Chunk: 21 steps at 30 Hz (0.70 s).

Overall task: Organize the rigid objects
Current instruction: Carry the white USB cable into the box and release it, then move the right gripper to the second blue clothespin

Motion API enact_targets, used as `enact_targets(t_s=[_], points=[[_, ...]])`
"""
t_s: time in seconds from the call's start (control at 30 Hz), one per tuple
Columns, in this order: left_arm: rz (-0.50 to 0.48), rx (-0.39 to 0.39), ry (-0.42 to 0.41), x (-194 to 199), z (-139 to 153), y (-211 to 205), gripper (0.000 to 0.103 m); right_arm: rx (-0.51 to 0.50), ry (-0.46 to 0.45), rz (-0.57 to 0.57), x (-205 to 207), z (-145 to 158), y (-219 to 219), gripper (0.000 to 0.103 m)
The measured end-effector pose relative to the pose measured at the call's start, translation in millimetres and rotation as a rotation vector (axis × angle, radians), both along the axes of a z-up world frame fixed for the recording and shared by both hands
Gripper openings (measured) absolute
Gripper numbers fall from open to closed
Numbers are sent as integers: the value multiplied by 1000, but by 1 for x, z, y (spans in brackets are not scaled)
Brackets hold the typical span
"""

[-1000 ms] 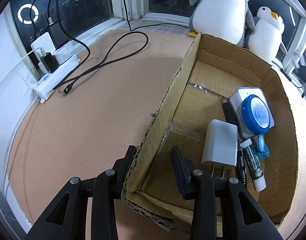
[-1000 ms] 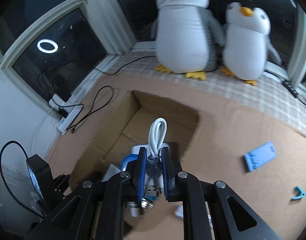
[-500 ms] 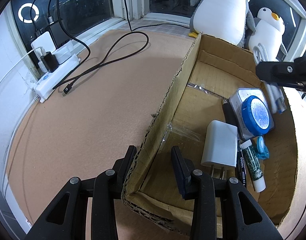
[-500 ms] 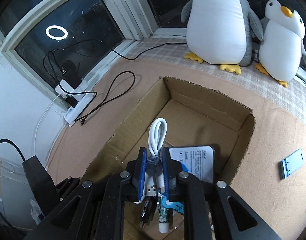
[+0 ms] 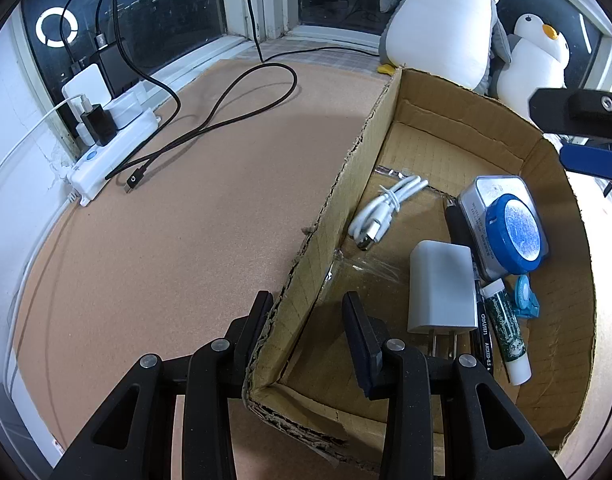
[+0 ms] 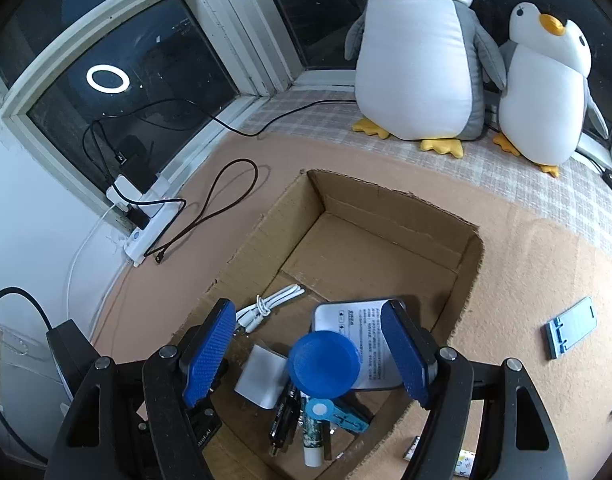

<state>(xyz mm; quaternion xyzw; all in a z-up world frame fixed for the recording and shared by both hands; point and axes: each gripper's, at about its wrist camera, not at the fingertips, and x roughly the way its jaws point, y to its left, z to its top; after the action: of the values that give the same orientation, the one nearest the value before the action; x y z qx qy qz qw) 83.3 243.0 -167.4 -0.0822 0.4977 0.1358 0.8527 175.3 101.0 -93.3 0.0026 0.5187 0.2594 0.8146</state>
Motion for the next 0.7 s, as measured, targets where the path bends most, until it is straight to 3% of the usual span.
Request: enact_targets(t_s=[0.37, 0.7], points=[[-1, 1, 1, 0, 0, 0, 39, 13, 11, -111, -4, 8, -62, 71], [-5, 7, 5, 1, 1, 0, 39, -64, 7, -250, -6, 9, -176, 71]])
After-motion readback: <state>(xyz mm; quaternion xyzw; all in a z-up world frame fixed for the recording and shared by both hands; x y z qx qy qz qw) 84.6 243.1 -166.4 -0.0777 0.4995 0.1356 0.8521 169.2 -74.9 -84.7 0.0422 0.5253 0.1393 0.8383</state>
